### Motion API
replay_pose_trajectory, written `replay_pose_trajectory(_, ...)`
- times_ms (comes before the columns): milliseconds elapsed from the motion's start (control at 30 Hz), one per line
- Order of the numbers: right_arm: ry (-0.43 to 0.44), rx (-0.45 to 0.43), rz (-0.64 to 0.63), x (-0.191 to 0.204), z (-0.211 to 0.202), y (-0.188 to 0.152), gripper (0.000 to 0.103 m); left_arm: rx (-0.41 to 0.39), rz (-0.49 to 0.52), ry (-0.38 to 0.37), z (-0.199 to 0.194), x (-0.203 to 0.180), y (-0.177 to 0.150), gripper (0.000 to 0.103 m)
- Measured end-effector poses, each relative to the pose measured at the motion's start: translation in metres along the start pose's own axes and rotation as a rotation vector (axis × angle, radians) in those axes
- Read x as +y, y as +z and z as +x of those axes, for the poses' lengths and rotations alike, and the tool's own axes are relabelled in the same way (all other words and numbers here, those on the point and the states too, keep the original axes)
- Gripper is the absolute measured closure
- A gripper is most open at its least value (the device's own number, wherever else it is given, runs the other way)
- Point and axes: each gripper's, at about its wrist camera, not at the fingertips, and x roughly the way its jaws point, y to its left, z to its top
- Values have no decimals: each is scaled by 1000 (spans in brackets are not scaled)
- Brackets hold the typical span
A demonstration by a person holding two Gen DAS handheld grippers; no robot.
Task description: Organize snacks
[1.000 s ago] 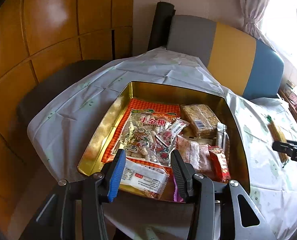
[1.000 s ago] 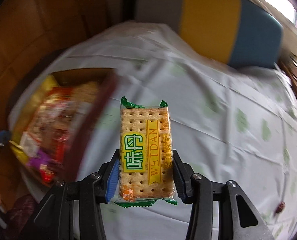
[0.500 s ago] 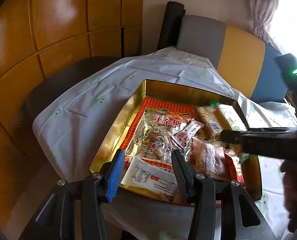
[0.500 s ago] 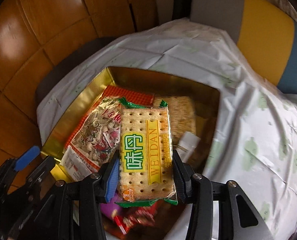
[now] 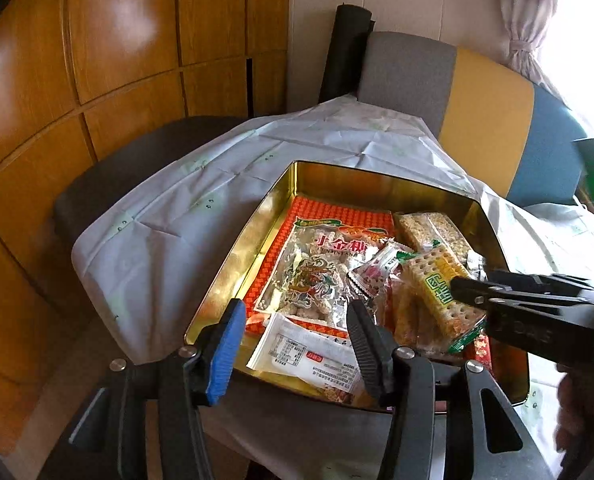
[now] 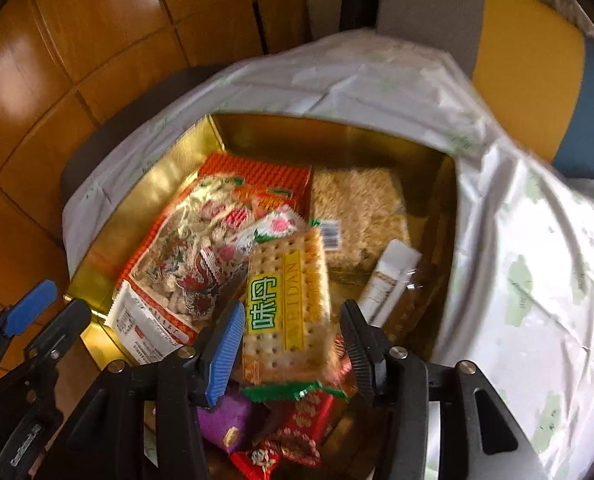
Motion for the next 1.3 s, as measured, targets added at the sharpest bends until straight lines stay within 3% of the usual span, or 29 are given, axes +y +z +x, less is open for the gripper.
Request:
replay_pose_trajectory(200, -129, -153, 80, -8, -45, -25, 52, -32, 17, -4, -13, -8, -4, 45)
replay_pose_trajectory(433, -228, -221, 178, -21, -73, -64, 52, -64, 48, -19, -30, -20, -18, 36)
replay_pose_trajectory(733, -265, -233, 157, -6, -79, -102, 52, -104, 65, -49, -50, -29, -27, 31)
replay_pose_trajectory(1300, -278, -266, 157, 0, -89, -108, 52, -139, 49, -85, -64, -28, -29, 29)
